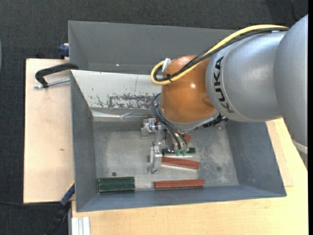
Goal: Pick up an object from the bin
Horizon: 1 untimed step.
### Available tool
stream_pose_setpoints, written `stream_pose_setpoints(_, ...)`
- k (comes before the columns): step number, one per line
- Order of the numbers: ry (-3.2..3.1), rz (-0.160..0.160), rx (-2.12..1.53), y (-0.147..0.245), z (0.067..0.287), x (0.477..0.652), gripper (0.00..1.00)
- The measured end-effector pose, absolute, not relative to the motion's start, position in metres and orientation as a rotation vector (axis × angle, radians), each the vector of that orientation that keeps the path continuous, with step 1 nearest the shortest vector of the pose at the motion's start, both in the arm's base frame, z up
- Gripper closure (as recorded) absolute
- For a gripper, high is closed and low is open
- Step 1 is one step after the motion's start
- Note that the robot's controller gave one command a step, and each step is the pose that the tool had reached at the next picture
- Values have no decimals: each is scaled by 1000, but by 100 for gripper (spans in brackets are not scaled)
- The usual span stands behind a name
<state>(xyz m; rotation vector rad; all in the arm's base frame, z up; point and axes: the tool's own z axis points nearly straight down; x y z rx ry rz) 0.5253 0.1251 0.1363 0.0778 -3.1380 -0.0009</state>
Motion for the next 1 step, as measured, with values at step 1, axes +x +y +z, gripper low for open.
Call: stream_pose_setpoints(1, -3129, -3, 300, 86, 132, 527, 0)
